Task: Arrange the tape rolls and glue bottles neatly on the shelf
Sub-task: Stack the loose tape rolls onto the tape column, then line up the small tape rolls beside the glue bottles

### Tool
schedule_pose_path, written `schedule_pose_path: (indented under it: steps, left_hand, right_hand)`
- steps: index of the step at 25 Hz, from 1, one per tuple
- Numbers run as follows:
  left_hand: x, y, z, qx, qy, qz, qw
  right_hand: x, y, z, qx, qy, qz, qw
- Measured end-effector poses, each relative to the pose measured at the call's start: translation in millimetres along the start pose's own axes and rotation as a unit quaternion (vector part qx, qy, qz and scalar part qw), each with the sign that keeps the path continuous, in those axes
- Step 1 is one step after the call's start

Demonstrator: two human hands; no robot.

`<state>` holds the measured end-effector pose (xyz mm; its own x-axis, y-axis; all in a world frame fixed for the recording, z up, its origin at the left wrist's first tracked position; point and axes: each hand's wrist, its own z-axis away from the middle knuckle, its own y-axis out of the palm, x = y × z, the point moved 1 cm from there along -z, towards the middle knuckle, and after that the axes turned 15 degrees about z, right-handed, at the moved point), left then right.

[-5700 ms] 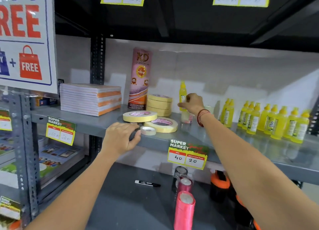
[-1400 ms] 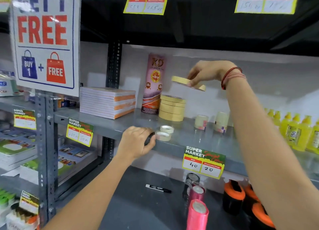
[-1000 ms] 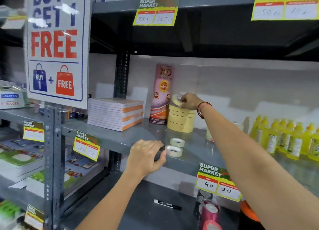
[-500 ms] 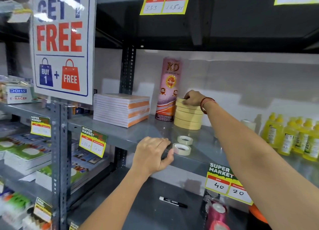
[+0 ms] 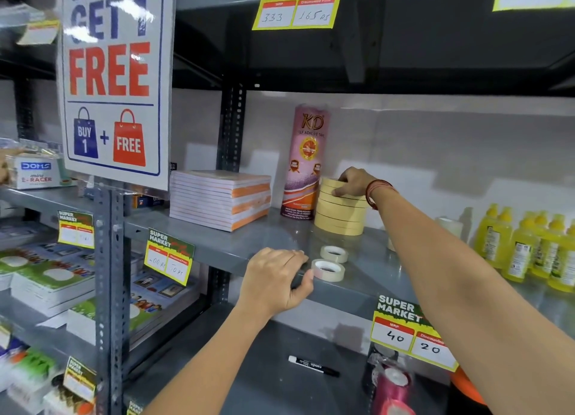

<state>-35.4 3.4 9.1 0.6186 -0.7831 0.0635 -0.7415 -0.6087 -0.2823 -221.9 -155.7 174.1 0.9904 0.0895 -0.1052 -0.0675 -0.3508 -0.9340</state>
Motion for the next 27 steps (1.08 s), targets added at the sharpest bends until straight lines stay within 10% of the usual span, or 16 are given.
schedule_pose_path:
  steps: [5, 10, 16, 21, 27]
  left_hand:
    - [-1, -1, -1, 0.002, -0.001, -0.004, 1.000]
    - [-4, -3, 0, 0.003, -0.007, -0.004, 1.000]
    - [-7, -5, 0, 0.018, -0.010, -0.003, 1.000]
    - [-7, -5, -1, 0.027, -0.011, -0.004, 1.000]
    - [-6, -5, 0, 0.028, -0.020, 0.000, 0.999]
  right_hand:
    - [16, -17, 31, -0.141, -0.074, -0.069, 0.985]
    - [25, -12, 93, 0.329, -0.199, -0.039, 0.923]
    - [15, 5, 114, 0.217, -0.187, -0.083, 0.955]
    - [-66, -17, 94, -0.008, 0.065, -0.050, 0.997]
    - [-100, 10, 85, 0.052, 0.150, -0.071, 0.985]
